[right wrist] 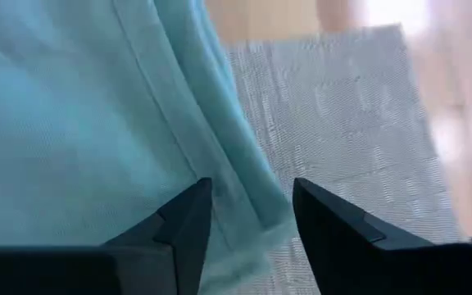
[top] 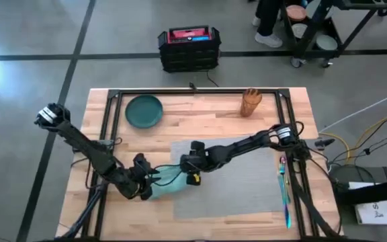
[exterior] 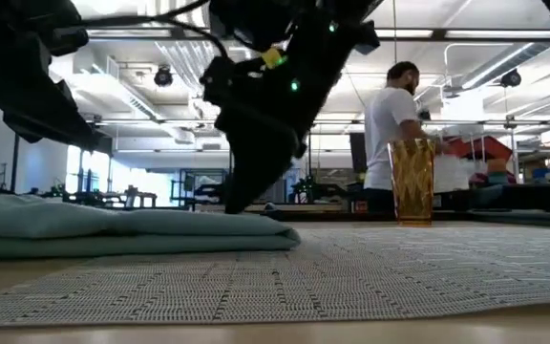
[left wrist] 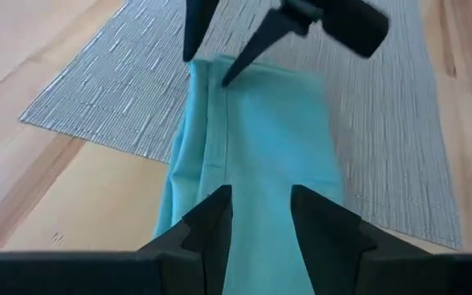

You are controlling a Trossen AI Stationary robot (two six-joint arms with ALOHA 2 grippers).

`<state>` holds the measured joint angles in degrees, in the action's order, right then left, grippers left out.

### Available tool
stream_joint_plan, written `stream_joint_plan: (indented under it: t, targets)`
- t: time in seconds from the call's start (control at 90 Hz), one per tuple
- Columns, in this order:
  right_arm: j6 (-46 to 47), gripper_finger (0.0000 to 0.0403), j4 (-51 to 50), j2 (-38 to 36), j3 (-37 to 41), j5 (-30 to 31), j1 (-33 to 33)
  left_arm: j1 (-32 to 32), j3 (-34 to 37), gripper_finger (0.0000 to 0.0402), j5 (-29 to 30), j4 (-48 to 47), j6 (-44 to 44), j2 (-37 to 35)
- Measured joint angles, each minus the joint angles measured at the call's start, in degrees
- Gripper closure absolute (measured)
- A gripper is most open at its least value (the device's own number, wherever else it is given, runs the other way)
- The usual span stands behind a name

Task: Set table place
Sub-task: Fold the light blue table napkin

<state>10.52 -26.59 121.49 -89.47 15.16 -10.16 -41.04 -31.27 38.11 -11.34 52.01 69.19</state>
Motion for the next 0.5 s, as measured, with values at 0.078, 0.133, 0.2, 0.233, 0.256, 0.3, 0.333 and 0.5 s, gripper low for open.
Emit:
stream_joint_plan:
  t: [0.078, 0.133, 0.2, 0.233, 0.256, 0.3, 0.333, 0.5]
  targets:
    - [-0.6, 0.0254, 2.5, -0.8, 0.0, -0.1, -0.2, 0.0, 0.0, 0.0287, 0.2, 0.2, 0.0, 0.0]
    - [-1.5, 0.0257, 4.3, -1.1, 0.0, -0.1, -0.3, 0.1, 0.0, 0.0287, 0.3, 0.3, 0.0, 0.0]
    - [-2.9, 0.0261, 7.6, -0.9, -0.1, -0.2, -0.3, 0.3, 0.0, 0.0287, 0.3, 0.4, 0.0, 0.3]
    - [-3.2, 0.0262, 8.3, -0.7, -0.1, -0.2, -0.3, 0.3, 0.0, 0.0287, 0.4, 0.8, 0.0, 0.8]
    - [-3.5, 0.0264, 8.5, -0.3, -0.1, -0.2, -0.3, 0.3, 0.0, 0.0287, 0.4, 1.0, -0.2, 1.3]
    - [-3.7, 0.0266, 9.1, 0.8, -0.1, -0.2, -0.3, 0.3, 0.0, 0.0287, 0.4, 1.1, -0.5, 2.5]
    - [-3.7, 0.0268, 9.0, 1.5, -0.1, -0.3, -0.3, 0.3, 0.0, 0.0287, 0.4, 1.1, -0.5, 3.6]
    - [-0.7, 0.0283, 4.8, 2.8, 0.1, 1.4, -0.3, 0.3, 0.0, 0.0287, -1.6, -0.3, 1.3, 9.0]
